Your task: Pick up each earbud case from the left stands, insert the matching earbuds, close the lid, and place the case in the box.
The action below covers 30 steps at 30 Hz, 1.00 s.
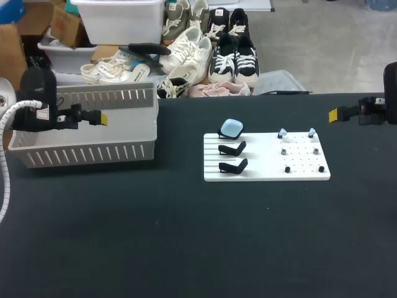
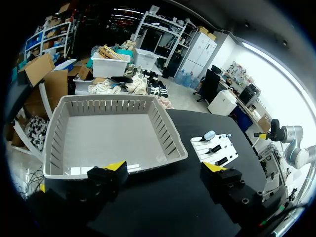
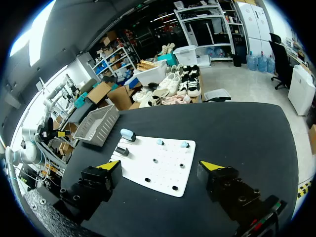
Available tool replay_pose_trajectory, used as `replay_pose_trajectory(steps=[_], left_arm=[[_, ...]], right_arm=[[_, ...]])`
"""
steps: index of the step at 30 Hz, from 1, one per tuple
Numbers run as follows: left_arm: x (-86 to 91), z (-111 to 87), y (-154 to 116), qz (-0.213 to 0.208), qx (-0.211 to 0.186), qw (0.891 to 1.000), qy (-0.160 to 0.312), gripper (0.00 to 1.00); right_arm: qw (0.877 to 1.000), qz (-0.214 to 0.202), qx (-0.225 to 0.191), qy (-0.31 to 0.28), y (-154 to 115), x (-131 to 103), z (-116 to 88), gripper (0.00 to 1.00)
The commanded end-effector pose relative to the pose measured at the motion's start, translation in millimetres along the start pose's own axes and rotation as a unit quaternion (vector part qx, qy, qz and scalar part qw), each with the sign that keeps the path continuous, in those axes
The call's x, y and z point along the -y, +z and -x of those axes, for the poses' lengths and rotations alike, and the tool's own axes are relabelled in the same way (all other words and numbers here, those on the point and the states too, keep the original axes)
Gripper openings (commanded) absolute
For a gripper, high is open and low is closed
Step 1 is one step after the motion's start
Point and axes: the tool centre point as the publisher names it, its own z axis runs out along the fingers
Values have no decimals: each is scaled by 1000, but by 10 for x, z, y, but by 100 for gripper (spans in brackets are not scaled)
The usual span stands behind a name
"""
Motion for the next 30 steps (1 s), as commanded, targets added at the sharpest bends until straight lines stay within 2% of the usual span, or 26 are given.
replay_pose_trajectory(steps=[1, 7, 10, 16, 17, 18, 19, 21, 23, 24, 25, 28, 30], left_arm=[[0, 14, -1, 1, -3, 1000, 0, 100], [0, 14, -1, 1, -3, 1000, 0, 100], [62, 59, 150, -8, -15, 999, 41, 100], [173, 292, 437, -3, 13, 991, 133, 100], [177, 316, 480, 2, 2, 990, 143, 100], [198, 375, 541, 18, 25, 985, 170, 100], [221, 415, 589, 11, 28, 981, 193, 100], [261, 504, 689, 28, 44, 976, 211, 100], [328, 590, 791, 44, 39, 973, 223, 100], [368, 616, 830, 57, 64, 968, 237, 100], [414, 645, 878, 70, 60, 967, 238, 100], [478, 735, 995, 47, 44, 967, 248, 100], [516, 755, 1075, 32, 35, 959, 278, 100]], right_arm=[[1000, 2, -1, -1, -2, 13, 1, 100], [1000, 2, -1, -1, -2, 13, 1, 100], [1000, 2, -1, -1, -2, 13, 1, 100], [1000, 2, -1, -1, -2, 13, 1, 100], [1000, 2, -1, -1, -2, 13, 1, 100], [1000, 2, -1, -1, -2, 13, 1, 100], [1000, 2, -1, -1, -2, 13, 1, 100], [1000, 2, -1, -1, -2, 13, 1, 100], [1000, 2, -1, -1, -2, 13, 1, 100], [1000, 2, -1, -1, -2, 13, 1, 100], [1000, 2, -1, -1, -2, 13, 1, 100], [1000, 2, -1, -1, -2, 13, 1, 100], [1000, 2, -1, -1, -2, 13, 1, 100]])
